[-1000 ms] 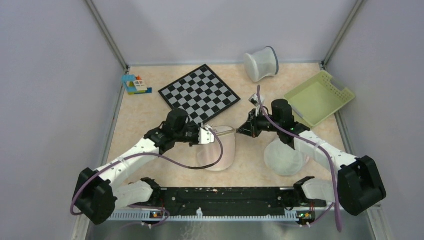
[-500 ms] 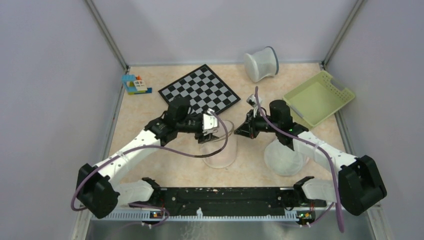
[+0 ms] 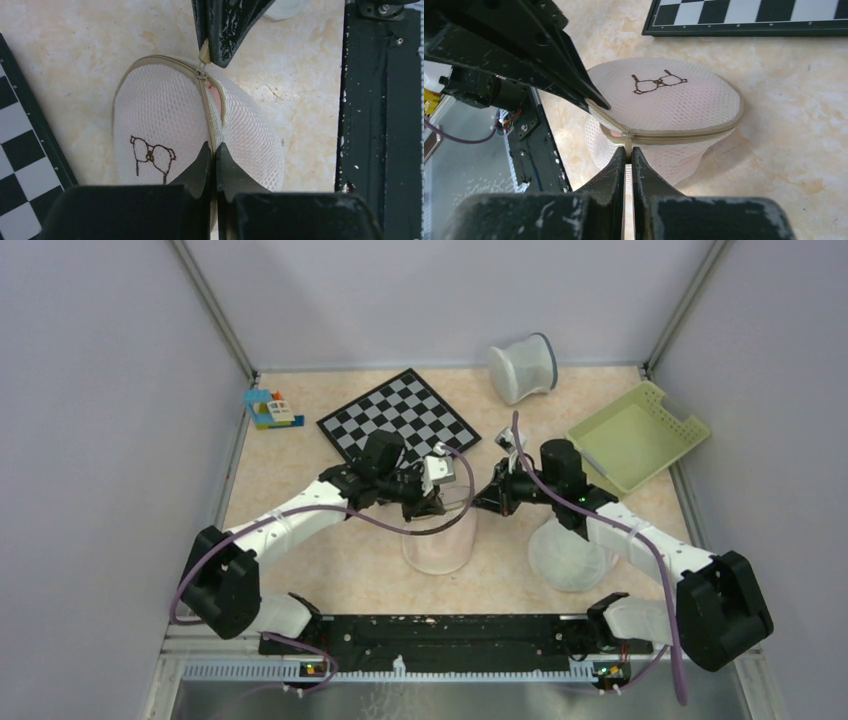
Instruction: Unzip the laundry bag and remove the bra
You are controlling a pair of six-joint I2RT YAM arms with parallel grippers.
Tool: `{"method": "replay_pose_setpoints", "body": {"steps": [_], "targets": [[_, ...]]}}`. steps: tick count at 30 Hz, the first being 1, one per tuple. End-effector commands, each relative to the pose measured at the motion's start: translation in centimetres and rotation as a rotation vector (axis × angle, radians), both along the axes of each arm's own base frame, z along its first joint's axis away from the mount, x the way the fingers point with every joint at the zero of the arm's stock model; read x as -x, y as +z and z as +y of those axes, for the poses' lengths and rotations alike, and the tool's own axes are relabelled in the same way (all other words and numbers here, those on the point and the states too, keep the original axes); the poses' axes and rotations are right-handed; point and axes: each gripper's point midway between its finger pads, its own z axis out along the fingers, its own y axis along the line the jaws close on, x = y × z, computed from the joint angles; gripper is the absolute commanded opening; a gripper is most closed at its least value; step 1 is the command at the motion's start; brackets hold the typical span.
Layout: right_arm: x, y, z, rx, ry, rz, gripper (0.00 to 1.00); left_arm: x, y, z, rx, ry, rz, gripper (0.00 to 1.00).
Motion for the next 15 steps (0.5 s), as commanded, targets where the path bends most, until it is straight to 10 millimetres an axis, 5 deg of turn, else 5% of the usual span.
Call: {"method": "replay_pose_setpoints", "body": {"steps": [1, 11, 15], "targets": [[-1.5, 1.9, -1.3, -0.023, -0.043, -0.056, 0.00, 0.5, 0.9, 1.2, -0.015, -0.083, -0.161, 0.00], [-1.6, 1.8, -2.4, -0.030, -0.042, -0.055, 0.00, -0.9, -1.0, 5.5, -0.133, -0.120, -0.676, 0.02], [0.3, 2.1, -0.8, -0.037, 0.022, -0.066, 0.00, -0.2, 1.6, 4.5, -0.058, -0.123, -0.627, 0.38]]}}
